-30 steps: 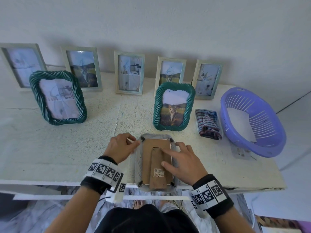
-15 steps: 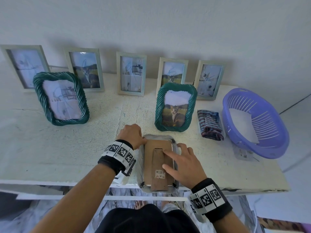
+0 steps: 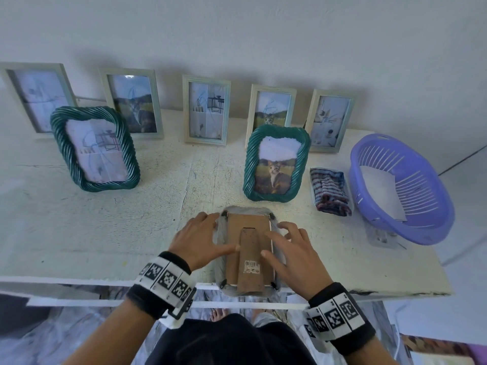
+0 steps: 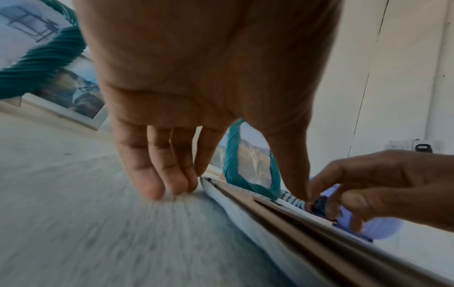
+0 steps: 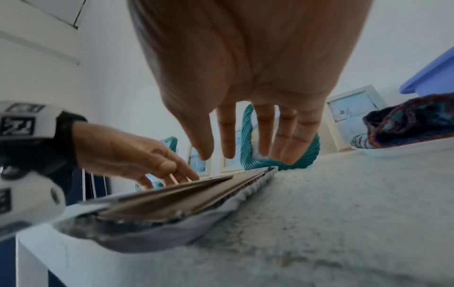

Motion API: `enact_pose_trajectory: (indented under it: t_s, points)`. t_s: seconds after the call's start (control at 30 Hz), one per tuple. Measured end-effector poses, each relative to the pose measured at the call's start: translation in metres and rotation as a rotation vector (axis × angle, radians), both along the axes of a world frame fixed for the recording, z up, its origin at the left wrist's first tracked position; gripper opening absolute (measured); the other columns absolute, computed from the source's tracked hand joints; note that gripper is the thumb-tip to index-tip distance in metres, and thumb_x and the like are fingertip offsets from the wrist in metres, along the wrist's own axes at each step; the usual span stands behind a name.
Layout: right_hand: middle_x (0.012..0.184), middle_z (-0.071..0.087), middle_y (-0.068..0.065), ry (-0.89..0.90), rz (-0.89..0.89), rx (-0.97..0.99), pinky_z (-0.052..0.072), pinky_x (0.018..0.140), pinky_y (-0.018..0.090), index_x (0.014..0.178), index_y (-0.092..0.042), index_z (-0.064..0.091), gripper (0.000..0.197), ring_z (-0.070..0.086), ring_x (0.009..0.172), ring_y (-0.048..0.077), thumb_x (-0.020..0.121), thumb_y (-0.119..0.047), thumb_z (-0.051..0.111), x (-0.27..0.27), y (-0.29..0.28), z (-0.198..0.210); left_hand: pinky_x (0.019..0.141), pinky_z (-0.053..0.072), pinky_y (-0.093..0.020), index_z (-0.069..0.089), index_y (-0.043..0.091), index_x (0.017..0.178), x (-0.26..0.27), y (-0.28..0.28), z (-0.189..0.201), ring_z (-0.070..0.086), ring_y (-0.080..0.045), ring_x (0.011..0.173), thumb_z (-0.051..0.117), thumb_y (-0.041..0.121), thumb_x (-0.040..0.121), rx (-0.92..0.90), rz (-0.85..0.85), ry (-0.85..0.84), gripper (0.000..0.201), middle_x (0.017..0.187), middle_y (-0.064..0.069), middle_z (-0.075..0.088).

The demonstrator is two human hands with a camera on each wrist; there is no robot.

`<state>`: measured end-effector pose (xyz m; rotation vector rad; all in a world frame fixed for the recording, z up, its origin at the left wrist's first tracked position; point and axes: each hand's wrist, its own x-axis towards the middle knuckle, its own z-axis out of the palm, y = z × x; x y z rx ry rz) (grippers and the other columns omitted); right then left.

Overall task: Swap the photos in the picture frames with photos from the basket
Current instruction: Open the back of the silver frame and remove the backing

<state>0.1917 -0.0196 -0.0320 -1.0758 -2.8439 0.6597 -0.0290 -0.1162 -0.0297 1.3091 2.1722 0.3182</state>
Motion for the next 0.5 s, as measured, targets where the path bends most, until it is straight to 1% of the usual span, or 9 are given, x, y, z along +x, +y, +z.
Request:
enact_pose_trajectory:
  t_s: [0.07,0.13,0.2,0.27,0.3,0.33,0.37,0.43,0.5]
  points:
    - [0.117,0.05,-0.003,0.099,0.059,-0.074,0.045,0.08,0.032,0.114,-0.027,0.058,0.029,0.046,0.099,0.018,0.094,-0.038,0.041,0.01,-0.003,0.001,0.103,0.04,-0.037,0.028,0.025,0.148,0.003,-0.011,-0.006,0.041,-0.019,0.123,0.064,0.078,0.066,0.012,-0.039,-0.017,0.104,0.135,-0.001,0.043]
    - [0.109,0.054,-0.006,0.104,0.148,-0.143,0.043,0.079,0.029,0.107,-0.028,0.063,0.026,0.046,0.096,0.015,0.093,-0.026,0.04,0.019,-0.006,0.001,0.105,0.036,-0.037,0.025,0.025,0.149,0.003,-0.014,-0.01,0.037,-0.019,0.124,0.064,0.081,0.062,0.014,-0.052,-0.011,0.11,0.136,-0.001,0.039]
    - [0.111,0.055,-0.007,0.076,0.213,-0.136,0.044,0.081,0.029,0.102,-0.029,0.065,0.032,0.045,0.1,0.015,0.09,-0.022,0.036,0.027,-0.008,-0.001,0.106,0.036,-0.038,0.024,0.024,0.148,0.005,-0.013,-0.01,0.037,-0.021,0.124,0.058,0.089,0.053,0.015,-0.052,0.006,0.12,0.136,-0.002,0.038]
    - [0.117,0.053,-0.004,0.052,0.246,-0.121,0.047,0.081,0.031,0.099,-0.031,0.066,0.037,0.044,0.105,0.018,0.086,-0.025,0.031,0.03,-0.009,-0.003,0.104,0.037,-0.04,0.025,0.024,0.146,0.007,-0.012,-0.011,0.038,-0.022,0.122,0.045,0.095,0.043,0.025,-0.051,0.042,0.127,0.134,-0.002,0.039]
    - [0.119,0.052,-0.003,0.046,0.254,-0.118,0.047,0.08,0.031,0.097,-0.031,0.066,0.038,0.044,0.106,0.019,0.086,-0.025,0.031,0.031,-0.009,-0.003,0.103,0.038,-0.041,0.026,0.023,0.145,0.008,-0.011,-0.012,0.038,-0.023,0.121,0.043,0.096,0.042,0.029,-0.047,0.062,0.127,0.133,-0.003,0.039]
    - [0.121,0.052,-0.002,0.042,0.262,-0.116,0.048,0.079,0.032,0.096,-0.031,0.067,0.038,0.043,0.107,0.019,0.086,-0.023,0.032,0.031,-0.008,-0.004,0.102,0.039,-0.041,0.026,0.023,0.144,0.01,-0.011,-0.013,0.038,-0.023,0.12,0.045,0.095,0.043,0.03,-0.043,0.08,0.126,0.132,-0.003,0.039]
    - [0.122,0.052,-0.001,0.039,0.269,-0.11,0.049,0.078,0.033,0.095,-0.031,0.068,0.037,0.043,0.107,0.019,0.086,-0.022,0.033,0.031,-0.008,-0.004,0.102,0.039,-0.041,0.026,0.023,0.144,0.011,-0.011,-0.014,0.038,-0.023,0.12,0.051,0.093,0.046,0.027,-0.041,0.094,0.123,0.131,-0.003,0.039]
    - [0.123,0.052,0.0,0.037,0.286,-0.085,0.052,0.077,0.036,0.092,-0.029,0.07,0.04,0.043,0.109,0.02,0.085,-0.023,0.032,0.03,-0.007,-0.005,0.103,0.037,-0.041,0.025,0.022,0.145,0.014,-0.01,-0.013,0.037,-0.023,0.122,0.063,0.086,0.054,0.018,-0.04,0.119,0.118,0.132,-0.003,0.038]
    - [0.123,0.052,0.002,0.042,0.301,-0.065,0.053,0.076,0.038,0.089,-0.029,0.071,0.042,0.043,0.111,0.022,0.084,-0.026,0.03,0.031,-0.006,-0.006,0.105,0.036,-0.041,0.023,0.021,0.146,0.015,-0.009,-0.012,0.036,-0.022,0.124,0.066,0.082,0.056,0.01,-0.038,0.133,0.117,0.132,-0.002,0.037]
